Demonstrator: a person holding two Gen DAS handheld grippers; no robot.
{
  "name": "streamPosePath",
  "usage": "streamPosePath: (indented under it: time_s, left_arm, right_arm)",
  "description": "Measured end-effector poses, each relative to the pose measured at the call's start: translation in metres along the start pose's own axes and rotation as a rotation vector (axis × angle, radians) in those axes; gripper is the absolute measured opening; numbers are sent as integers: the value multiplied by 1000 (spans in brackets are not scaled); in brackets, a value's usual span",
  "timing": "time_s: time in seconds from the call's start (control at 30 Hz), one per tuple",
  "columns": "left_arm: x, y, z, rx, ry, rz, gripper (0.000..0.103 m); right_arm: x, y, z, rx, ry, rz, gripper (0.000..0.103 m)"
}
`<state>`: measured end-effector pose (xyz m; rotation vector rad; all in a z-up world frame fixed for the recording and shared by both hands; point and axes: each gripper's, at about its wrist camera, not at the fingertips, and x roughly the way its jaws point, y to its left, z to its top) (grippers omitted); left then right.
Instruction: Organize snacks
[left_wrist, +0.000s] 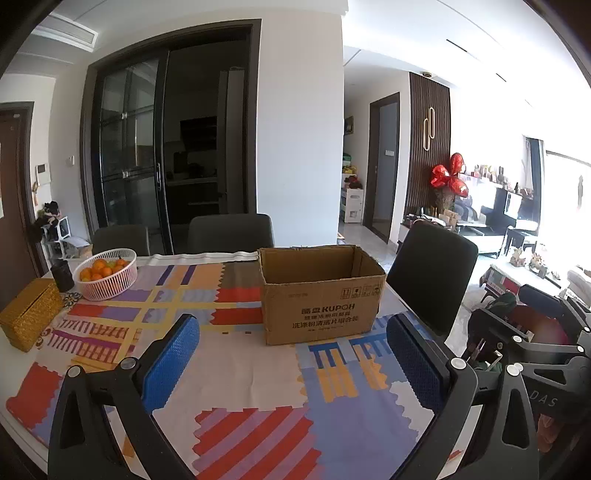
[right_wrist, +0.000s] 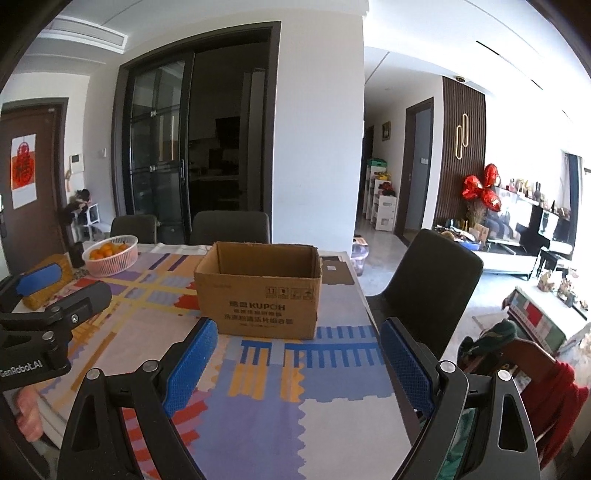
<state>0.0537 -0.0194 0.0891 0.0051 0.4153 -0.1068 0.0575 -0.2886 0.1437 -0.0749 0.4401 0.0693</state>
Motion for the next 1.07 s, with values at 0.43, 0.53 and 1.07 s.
streamPosePath:
  time_s: [0.43, 0.53, 1.07]
  left_arm:
    - [5, 1, -2, -4, 13, 2, 103]
    - [5, 1, -2, -5, 12, 4, 103]
    - [8, 0, -5, -5, 14, 2, 103]
  right_arm:
    - [-1, -1, 0, -1, 5, 1, 91]
    - [-1, -1, 0, -2, 5, 1, 91]
    - [-1, -1, 0, -2, 5, 3, 91]
